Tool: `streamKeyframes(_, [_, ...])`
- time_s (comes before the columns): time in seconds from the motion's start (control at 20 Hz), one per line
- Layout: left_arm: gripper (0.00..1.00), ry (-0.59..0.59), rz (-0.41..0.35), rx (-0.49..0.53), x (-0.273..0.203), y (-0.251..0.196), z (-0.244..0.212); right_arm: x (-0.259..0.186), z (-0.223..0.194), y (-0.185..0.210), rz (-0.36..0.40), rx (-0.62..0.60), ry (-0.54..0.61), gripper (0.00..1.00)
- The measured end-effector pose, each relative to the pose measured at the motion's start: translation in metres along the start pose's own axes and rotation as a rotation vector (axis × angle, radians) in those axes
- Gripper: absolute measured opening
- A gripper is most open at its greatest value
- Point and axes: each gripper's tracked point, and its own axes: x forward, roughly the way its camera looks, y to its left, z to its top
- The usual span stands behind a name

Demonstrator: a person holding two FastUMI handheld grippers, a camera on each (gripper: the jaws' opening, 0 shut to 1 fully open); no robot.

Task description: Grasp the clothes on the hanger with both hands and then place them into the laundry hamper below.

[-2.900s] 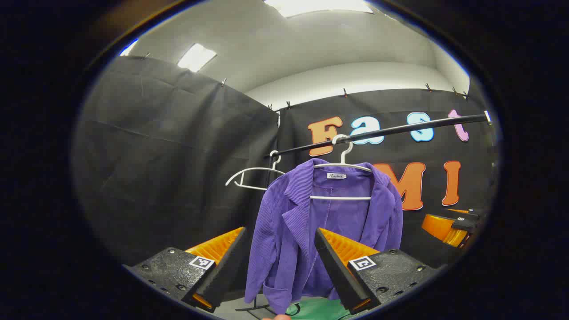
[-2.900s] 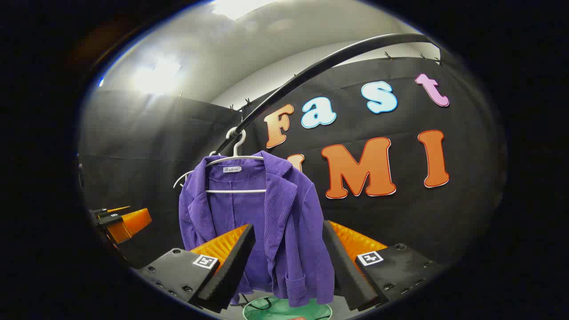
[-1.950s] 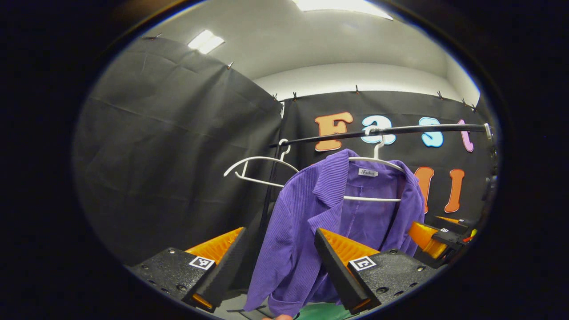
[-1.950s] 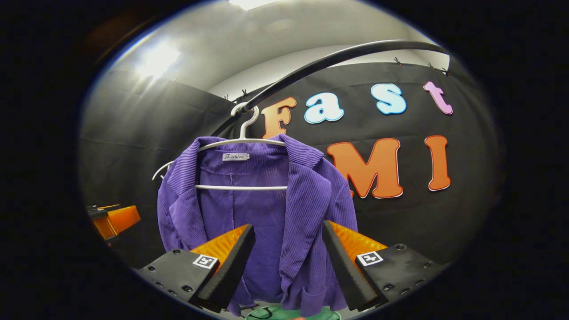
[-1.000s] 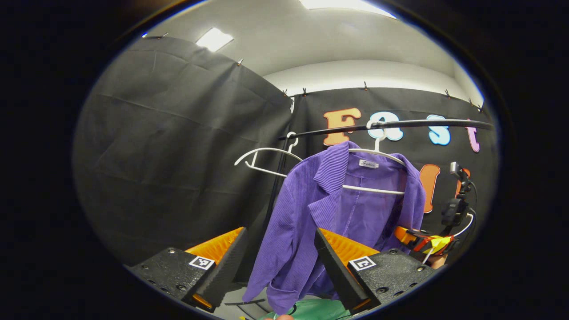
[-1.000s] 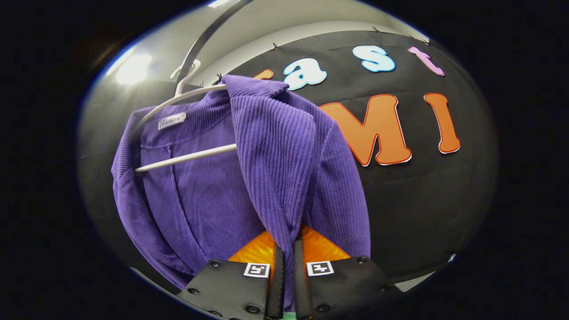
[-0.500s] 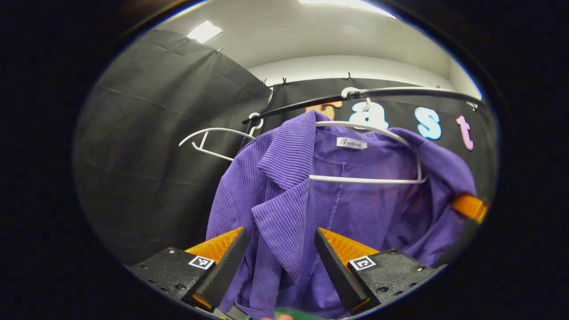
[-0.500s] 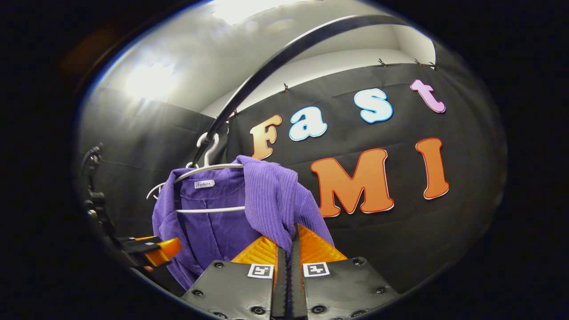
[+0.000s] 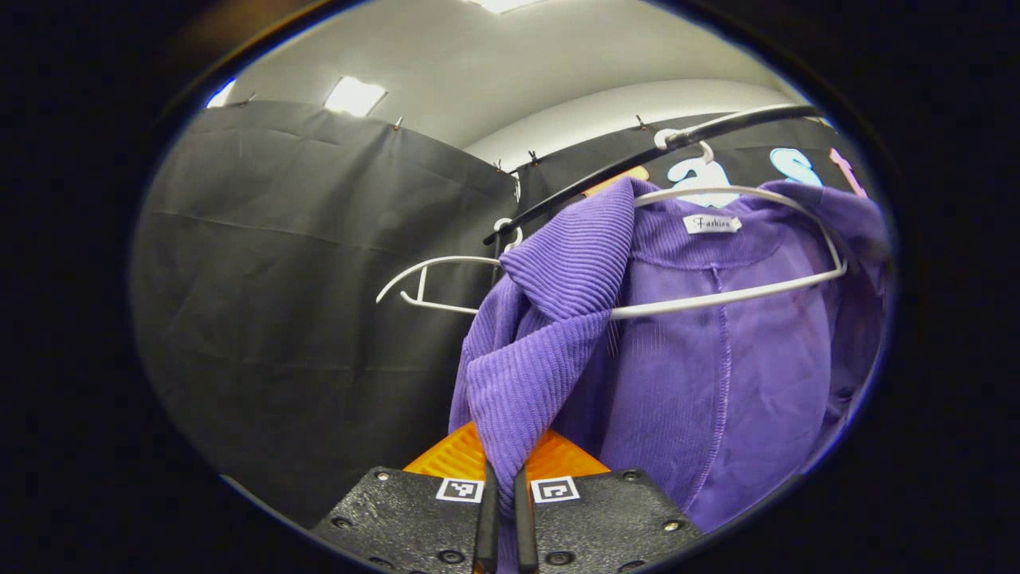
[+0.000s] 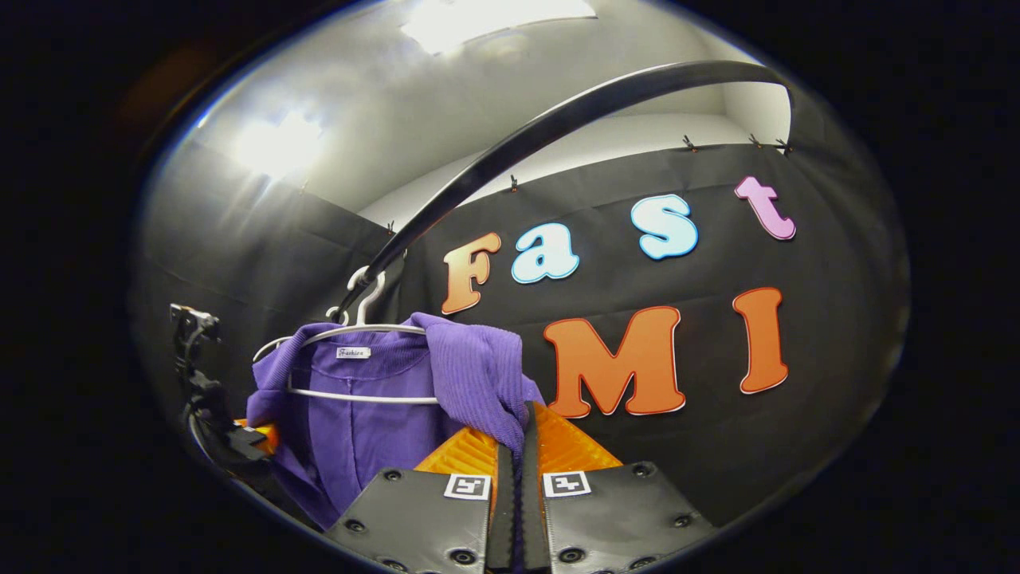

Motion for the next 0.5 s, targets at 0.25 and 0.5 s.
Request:
streamKeyframes(0.25, [0.08,-0.084,0.056,-0.148,-0.002,0.059,0.08,0.027,-0.014,-0.01,-0.053,0.0,0.003,0.11])
streamKeyframes(0.5, [0.05,-0.166,0.158,-0.241,0.052,0.124,0.132,0.047,-0.019,-0.02,-0.066,0.035,0.002,0.11])
